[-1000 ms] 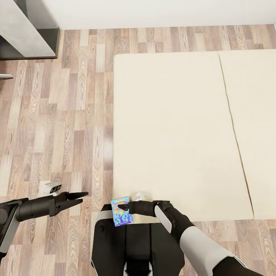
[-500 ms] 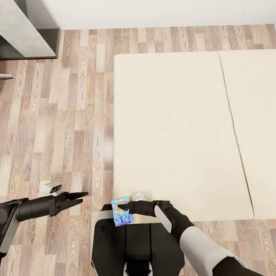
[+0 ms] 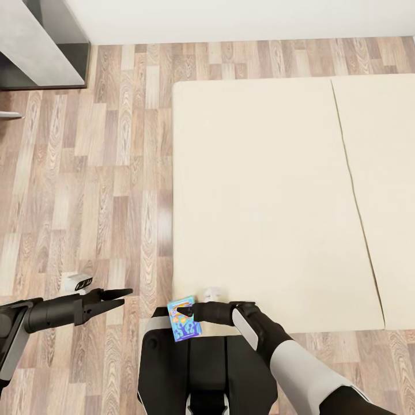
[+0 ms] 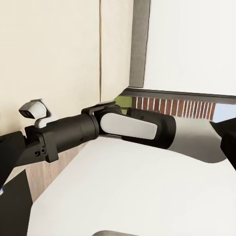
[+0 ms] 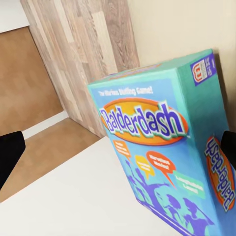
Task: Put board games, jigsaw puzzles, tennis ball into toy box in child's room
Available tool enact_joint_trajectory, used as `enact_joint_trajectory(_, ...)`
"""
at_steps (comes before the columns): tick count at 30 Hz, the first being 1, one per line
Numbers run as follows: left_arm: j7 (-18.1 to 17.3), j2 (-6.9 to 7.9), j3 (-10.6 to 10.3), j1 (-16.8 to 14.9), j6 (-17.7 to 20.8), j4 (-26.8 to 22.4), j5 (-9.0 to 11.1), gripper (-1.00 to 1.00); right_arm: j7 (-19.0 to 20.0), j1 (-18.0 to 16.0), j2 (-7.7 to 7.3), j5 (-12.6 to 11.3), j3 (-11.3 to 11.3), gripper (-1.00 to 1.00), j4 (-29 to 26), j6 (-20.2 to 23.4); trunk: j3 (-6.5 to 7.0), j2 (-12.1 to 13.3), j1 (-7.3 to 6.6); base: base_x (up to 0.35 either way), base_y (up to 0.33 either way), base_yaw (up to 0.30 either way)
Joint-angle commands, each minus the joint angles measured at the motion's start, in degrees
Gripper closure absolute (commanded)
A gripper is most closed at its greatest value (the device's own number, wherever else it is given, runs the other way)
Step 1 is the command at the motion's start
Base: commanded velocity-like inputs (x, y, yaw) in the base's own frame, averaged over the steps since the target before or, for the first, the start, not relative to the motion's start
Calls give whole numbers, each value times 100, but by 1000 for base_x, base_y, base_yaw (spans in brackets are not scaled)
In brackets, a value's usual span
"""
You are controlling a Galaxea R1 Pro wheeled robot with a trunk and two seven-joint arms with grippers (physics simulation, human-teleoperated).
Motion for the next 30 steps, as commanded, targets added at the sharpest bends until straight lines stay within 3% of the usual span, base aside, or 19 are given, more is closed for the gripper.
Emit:
enact_joint_trajectory(1, -22, 2, 0, 1, 60, -1, -3, -100, -6, -2, -2, -44, 12, -100, -3, 34, -5, -9, 3, 0, 6, 0)
enact_joint_trajectory(30, -22, 2, -3, 0, 63, -1, -3, -100, -5, -2, -9, -45, 12, -100, -3, 34, -5, -9, 3, 0, 31, 0)
